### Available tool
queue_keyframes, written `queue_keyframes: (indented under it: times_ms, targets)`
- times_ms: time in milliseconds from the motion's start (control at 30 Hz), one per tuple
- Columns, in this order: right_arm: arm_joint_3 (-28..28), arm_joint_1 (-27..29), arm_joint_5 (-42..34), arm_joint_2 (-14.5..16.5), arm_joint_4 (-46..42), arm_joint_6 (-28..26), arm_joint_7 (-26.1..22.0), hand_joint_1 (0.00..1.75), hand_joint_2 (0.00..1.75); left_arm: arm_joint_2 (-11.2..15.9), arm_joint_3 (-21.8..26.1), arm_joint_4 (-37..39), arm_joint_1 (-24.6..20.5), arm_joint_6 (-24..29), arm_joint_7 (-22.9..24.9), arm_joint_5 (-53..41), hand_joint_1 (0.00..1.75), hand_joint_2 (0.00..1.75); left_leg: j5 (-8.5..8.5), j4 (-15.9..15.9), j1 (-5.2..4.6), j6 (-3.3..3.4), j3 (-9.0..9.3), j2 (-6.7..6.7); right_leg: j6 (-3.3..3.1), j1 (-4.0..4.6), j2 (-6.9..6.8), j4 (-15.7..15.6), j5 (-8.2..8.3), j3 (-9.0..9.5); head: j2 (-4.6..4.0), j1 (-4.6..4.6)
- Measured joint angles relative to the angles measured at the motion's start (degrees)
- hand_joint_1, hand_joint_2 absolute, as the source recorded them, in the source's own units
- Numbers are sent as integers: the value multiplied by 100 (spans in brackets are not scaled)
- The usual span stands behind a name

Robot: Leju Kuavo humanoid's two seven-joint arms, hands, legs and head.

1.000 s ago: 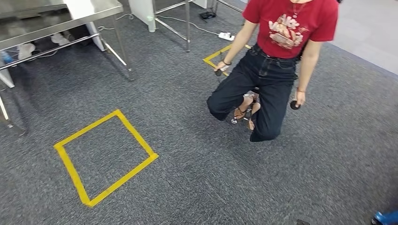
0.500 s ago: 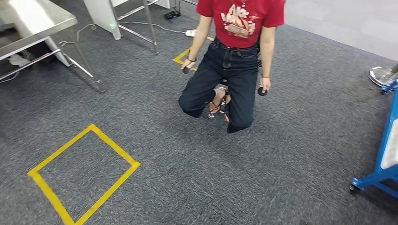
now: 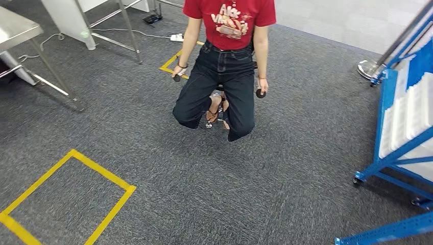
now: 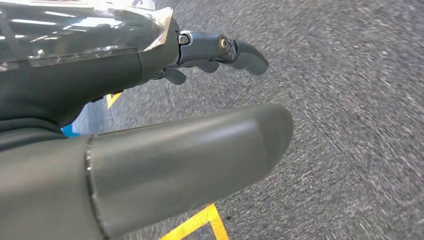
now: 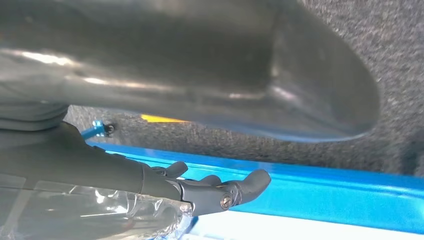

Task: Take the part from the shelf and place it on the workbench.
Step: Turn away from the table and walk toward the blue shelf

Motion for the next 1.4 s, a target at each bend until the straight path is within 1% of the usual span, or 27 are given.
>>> queue_keyframes:
  times_ms: [33,67,133,200,267,333,367,433,467,533,567,600,633,700,767,833,900,967,1033,1067,1100,1133,1200,1267,1333,1367,1400]
  targets:
    - [-1,4,0,-4,0,-1,2,0,0,1,0,0,2,-1,0,0,0,0,-4,1,-3,-1,-2,69,20,-12,-30,271,-87,-132,0,1]
    - [-1,11,-1,-5,0,-2,3,0,0,1,0,0,2,-1,0,0,0,0,-9,1,-1,-6,0,133,61,-27,-51,342,-87,-163,0,1]
    - [-2,21,-1,-9,0,-2,7,0,0,-3,0,1,1,-2,0,-1,0,0,-30,3,14,-36,24,256,182,-60,-139,-198,144,131,0,1]
    - [-2,2,-4,-12,-1,-2,8,0,0,0,1,1,3,-11,0,-6,0,0,-73,9,-3,-104,65,368,235,-62,-386,-984,416,560,0,10]
    - [-3,-19,-9,-11,-2,-7,14,0,0,8,-1,-1,0,-20,1,-17,0,0,-110,7,-37,-179,111,469,169,-32,-500,-1265,520,713,0,4]
    - [-9,-13,-16,-14,-3,-16,20,0,0,8,-1,0,-20,-22,2,-34,0,0,-126,-19,-33,-241,159,564,72,-28,-378,-1263,541,686,0,-11]
    - [-16,-3,-20,-11,-3,-24,23,0,0,9,0,0,-30,-22,2,-43,0,0,-170,12,-15,-270,165,518,28,-49,-316,-1274,551,687,0,-15]
    - [-32,-3,-20,-9,-4,-42,24,0,0,8,0,1,-32,-22,2,-46,0,0,-443,392,18,-309,9,249,-82,-90,-192,-1295,571,707,0,-34]
    - [-37,-6,-13,-6,-4,-48,25,0,0,9,0,2,-26,-20,4,-41,0,0,-643,748,28,-312,-157,73,-123,-85,-133,-1296,574,705,0,-44]
    - [-39,-7,15,-5,-4,-52,24,0,0,13,2,2,-11,-8,9,-19,0,0,-922,1449,30,-306,-525,-86,-166,-45,-1,-1294,571,702,0,-49]
    - [-39,-1,28,-5,-4,-52,24,0,0,15,4,2,-4,-1,13,-9,0,0,-900,1573,29,-297,-615,-110,-168,-28,74,-1292,570,707,0,-49]
    - [-39,3,40,-7,-4,-52,24,0,0,15,6,2,0,5,15,-2,0,0,-764,1483,30,-283,-603,-124,-168,-16,155,-1289,569,715,0,-50]
    - [-39,4,52,-8,-4,-52,24,0,0,14,7,2,3,9,17,1,0,0,-544,1185,32,-265,-486,-158,-167,-9,235,-1286,569,727,0,-50]
    - [-39,-1,86,-9,-4,-52,24,0,0,12,9,3,3,13,17,8,0,0,-172,448,40,-224,-169,-361,-154,10,374,-1273,567,732,0,-49]
    - [-39,-4,125,-11,-4,-57,24,0,0,10,11,4,-1,16,19,16,0,0,-76,111,22,-193,-28,-492,-109,23,476,-1267,577,701,0,-44]
    - [-39,4,155,-19,-4,-62,24,0,0,2,14,4,-7,20,26,26,0,0,-59,74,-13,-137,-17,-399,-30,5,556,-1279,601,657,0,-44]
    - [-38,13,182,-26,-4,-65,24,0,0,-8,16,3,-13,28,34,33,0,0,-14,8,-18,-43,18,-279,10,-3,381,-1142,541,561,0,-37]
    - [-36,-6,208,-33,-4,-67,24,0,0,-9,19,2,-8,40,43,34,0,0,8,-35,-18,20,38,-138,-12,2,80,-586,293,271,0,-22]
    - [-35,-24,224,-44,-4,-69,26,0,0,-7,23,2,1,49,55,37,0,0,4,-35,-26,32,30,12,-8,-8,-24,157,25,-108,0,-15]
    - [-35,-20,227,-49,-4,-70,30,0,0,-8,25,2,3,51,60,37,0,0,-1,-34,-25,28,29,83,23,-21,-39,345,-18,-203,0,-15]
    - [-35,-12,229,-51,-4,-71,34,0,0,-11,25,2,2,52,63,37,0,0,-7,-34,-21,19,32,147,73,-36,-56,306,27,-179,0,-15]
    - [-35,-6,229,-54,-4,-72,38,0,0,-14,25,2,1,52,64,37,0,0,-17,-33,-14,3,43,209,133,-52,-94,26,146,-25,0,-15]
    - [-35,-14,230,-57,-4,-75,42,0,0,-19,25,2,0,52,66,37,0,0,-55,-26,-21,-55,80,324,218,-65,-317,-811,426,446,0,-14]
    - [-35,-33,232,-57,-5,-86,43,0,0,-18,25,2,-2,52,66,37,0,0,-99,-24,-48,-133,123,425,173,-40,-464,-1257,558,701,0,-20]
    - [-35,-30,234,-55,-7,-99,46,0,0,-20,24,2,-18,51,66,38,0,0,-118,-48,-52,-197,168,519,70,-10,-378,-1277,569,697,0,-27]
    - [-35,-21,235,-55,-7,-104,50,0,0,-22,24,2,-28,51,66,38,0,0,-136,-45,-34,-231,188,518,27,-33,-320,-1285,575,695,0,-29]
    - [-35,-13,238,-52,-7,-109,56,0,0,-26,25,2,-35,50,67,38,0,0,-204,23,-16,-261,176,429,-19,-54,-262,-1294,583,697,0,-35]
